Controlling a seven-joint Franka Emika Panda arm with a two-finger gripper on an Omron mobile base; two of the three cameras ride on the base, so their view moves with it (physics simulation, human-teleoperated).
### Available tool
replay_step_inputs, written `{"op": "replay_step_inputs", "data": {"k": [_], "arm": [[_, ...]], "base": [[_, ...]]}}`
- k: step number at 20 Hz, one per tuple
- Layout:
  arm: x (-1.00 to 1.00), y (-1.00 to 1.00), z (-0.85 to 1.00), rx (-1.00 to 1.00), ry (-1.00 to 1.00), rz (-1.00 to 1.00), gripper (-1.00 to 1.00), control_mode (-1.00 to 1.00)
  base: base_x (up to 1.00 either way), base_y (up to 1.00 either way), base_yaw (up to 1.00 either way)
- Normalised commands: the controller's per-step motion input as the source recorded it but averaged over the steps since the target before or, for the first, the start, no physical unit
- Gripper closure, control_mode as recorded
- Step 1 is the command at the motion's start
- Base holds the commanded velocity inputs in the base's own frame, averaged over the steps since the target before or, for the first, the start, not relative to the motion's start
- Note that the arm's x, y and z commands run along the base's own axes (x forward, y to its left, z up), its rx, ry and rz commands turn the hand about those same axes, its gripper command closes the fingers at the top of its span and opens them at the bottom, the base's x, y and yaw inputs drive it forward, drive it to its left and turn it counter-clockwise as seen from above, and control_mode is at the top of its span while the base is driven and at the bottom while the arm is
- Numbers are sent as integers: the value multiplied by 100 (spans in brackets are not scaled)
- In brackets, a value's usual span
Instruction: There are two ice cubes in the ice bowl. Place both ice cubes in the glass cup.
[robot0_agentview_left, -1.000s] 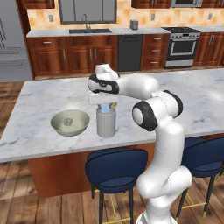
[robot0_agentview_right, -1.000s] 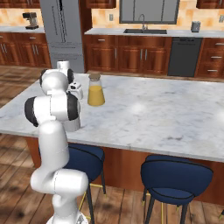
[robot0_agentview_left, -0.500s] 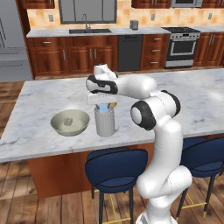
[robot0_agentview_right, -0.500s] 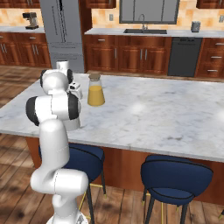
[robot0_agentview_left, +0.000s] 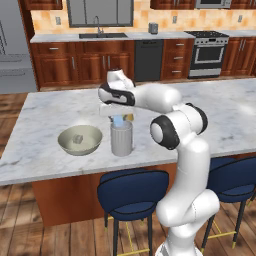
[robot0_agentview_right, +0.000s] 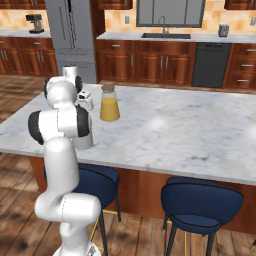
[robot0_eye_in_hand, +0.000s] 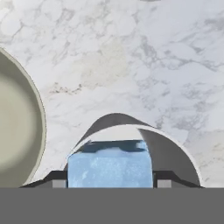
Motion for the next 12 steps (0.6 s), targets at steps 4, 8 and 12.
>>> {"op": "replay_step_inputs", "data": {"k": [4, 8, 12], "arm": [[-34, 0, 42, 0, -17, 0, -100, -100], [-34, 2, 44, 0, -21, 0, -100, -100], [-46, 42, 21, 10, -14, 0, -100, -100]], "base": [[0, 0, 0], [0, 0, 0], [0, 0, 0]]}}
